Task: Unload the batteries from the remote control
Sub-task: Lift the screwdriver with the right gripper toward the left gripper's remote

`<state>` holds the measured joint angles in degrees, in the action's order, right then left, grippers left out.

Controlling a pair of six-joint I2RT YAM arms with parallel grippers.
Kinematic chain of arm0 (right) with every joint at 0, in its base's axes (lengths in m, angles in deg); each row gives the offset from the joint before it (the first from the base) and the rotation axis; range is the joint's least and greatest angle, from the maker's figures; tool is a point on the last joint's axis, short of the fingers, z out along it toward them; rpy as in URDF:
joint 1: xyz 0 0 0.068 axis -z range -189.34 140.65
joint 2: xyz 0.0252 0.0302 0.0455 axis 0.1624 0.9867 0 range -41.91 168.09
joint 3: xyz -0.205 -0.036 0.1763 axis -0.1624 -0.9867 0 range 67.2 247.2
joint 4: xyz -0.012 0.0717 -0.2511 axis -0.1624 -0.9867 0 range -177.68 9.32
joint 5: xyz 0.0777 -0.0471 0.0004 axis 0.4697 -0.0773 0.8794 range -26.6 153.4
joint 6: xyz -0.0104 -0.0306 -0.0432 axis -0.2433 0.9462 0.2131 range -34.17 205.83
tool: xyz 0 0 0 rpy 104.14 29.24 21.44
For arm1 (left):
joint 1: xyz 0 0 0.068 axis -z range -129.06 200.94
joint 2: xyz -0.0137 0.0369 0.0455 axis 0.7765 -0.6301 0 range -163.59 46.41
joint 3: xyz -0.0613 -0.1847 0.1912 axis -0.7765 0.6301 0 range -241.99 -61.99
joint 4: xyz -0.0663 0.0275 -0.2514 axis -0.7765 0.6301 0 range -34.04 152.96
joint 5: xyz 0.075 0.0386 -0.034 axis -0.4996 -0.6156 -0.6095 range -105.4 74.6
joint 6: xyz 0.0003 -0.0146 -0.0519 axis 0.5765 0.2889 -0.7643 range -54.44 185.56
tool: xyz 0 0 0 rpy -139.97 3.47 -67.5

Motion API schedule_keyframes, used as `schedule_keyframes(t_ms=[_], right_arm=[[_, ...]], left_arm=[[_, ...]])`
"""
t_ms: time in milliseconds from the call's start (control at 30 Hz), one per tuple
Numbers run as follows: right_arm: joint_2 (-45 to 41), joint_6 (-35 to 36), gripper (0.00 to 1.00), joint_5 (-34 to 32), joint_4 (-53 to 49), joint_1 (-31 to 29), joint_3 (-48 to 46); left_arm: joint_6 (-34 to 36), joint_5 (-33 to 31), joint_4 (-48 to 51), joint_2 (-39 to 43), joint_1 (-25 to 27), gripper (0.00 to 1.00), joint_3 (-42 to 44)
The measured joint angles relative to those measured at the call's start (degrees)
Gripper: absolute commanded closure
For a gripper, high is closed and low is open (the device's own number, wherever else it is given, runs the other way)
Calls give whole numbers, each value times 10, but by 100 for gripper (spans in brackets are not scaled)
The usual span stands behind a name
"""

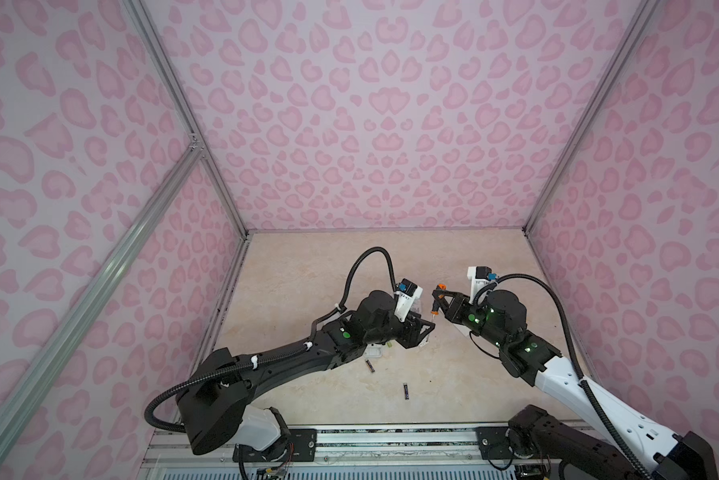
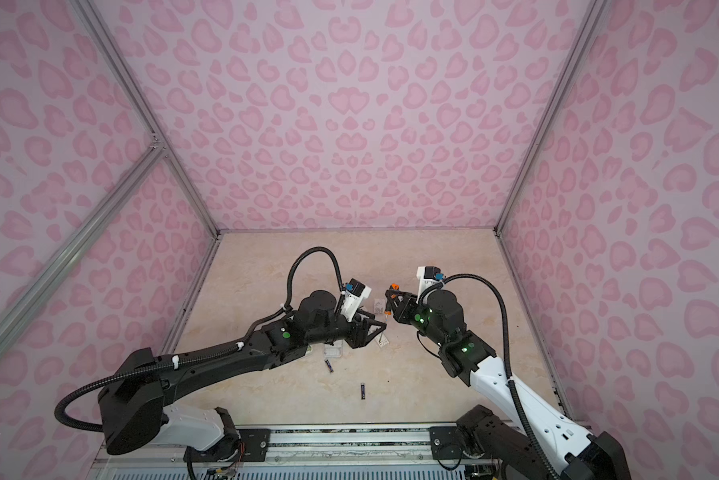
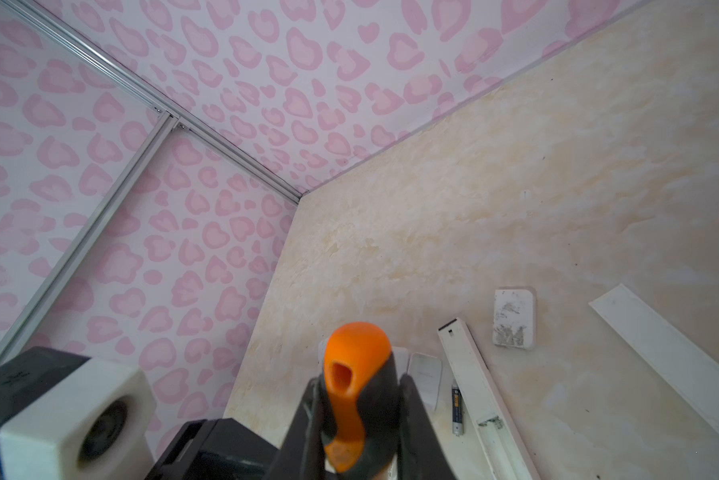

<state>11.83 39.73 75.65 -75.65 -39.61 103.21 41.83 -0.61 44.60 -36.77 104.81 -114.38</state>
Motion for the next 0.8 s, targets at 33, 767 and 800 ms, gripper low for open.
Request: schedule_keyframes(t_ms=[33,767,800], right_arm=[[-2,-2,100,0,0,0,0],[-6,-14,46,31,11,0,12],[-3,-14,46,36,5,0,19]], left_arm=[[-3,5,-3,-6,0,51,-2],[19,16,17,0,0,96,-7],[29,12,24,5,0,96,-7]])
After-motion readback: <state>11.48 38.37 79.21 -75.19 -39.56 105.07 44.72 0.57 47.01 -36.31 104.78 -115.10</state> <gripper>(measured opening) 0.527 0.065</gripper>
